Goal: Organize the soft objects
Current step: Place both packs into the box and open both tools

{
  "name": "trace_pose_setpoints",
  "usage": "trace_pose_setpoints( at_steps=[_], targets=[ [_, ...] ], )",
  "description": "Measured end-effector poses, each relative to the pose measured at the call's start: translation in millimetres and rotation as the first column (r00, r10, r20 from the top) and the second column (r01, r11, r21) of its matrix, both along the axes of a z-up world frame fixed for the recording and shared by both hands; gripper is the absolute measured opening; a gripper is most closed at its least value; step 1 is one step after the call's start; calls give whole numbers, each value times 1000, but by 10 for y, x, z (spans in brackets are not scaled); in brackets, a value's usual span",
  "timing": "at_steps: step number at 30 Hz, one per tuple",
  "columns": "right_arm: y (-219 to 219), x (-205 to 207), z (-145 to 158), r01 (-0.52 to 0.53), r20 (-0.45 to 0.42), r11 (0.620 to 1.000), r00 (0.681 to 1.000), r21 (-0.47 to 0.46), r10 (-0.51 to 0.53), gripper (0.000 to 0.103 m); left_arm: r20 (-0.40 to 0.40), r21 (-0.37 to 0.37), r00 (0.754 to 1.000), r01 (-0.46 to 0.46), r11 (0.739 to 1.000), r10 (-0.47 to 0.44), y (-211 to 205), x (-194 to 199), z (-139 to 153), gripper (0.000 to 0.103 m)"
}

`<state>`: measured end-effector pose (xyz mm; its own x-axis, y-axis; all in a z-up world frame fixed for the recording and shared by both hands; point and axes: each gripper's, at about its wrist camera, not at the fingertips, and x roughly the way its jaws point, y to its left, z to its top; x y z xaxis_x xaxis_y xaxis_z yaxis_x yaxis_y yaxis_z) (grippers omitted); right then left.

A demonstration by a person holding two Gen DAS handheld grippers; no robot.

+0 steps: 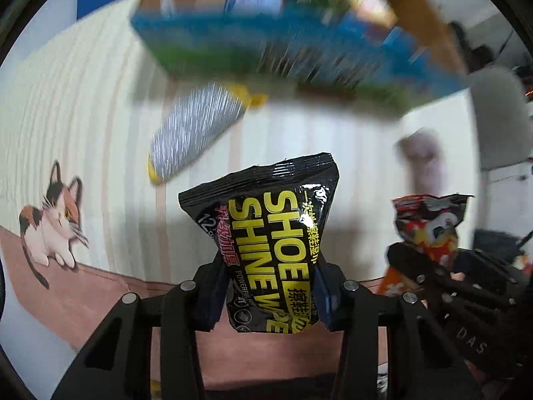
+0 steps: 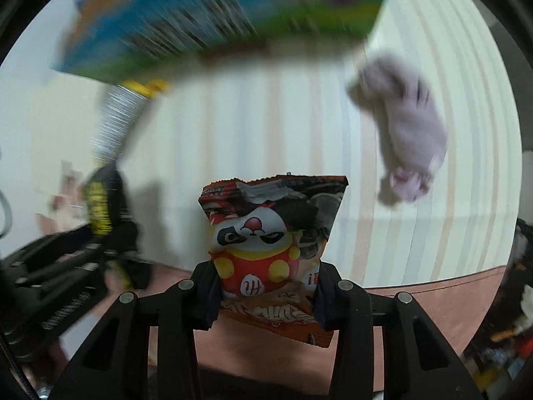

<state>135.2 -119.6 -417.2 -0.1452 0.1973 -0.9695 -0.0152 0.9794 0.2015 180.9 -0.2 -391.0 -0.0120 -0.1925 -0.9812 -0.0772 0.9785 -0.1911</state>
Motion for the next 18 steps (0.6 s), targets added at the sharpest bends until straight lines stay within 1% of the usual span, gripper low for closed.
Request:
trace_pose_setpoints(
  at_steps=[2,4,5,7,8,10,11,12,13,14,16,18],
  targets=[
    [40,121,384,-6,63,999,998,47,3,45,60,-36,998,4,999,-2,1,155,345,41],
    [31,353,793,-19,133,997,991,72,10,45,101,-67,995,17,998,-11,-3,361,620,41],
    [39,458,945,-22,158,996,987,88,8,45,112,-68,994,22,997,-14,-21,479,709,41],
    [37,747,1183,-30,194,993,981,112,8,45,145,-53,989,27,998,-19,0,844,900,41],
    [53,925,1274,-32,214,993,977,110,8,45,149,-48,989,23,999,-15,-4,1045,928,41],
    [55,1214,1347,-34,242,995,970,97,10,45,141,-31,990,24,999,-19,34,1323,909,41],
    [70,1344,1336,-34,248,995,969,92,10,45,124,-17,992,27,1000,-24,35,1520,874,41],
    [73,1473,1293,-36,241,995,970,94,12,45,103,-13,994,29,999,-27,71,1634,790,41],
    [-25,1603,1288,-34,235,995,972,94,11,45,68,-16,997,31,999,-30,80,1766,700,41],
    [-6,1690,1217,-35,225,995,974,88,15,45,11,-33,999,32,999,-31,112,1929,532,41],
    [51,1942,1048,-35,197,996,980,87,17,45,-71,-58,997,19,998,-23,166,2142,254,41],
    [95,2070,911,-35,161,996,987,81,21,45,-119,-67,993,14,998,-22,206,2276,52,41]
  ],
)
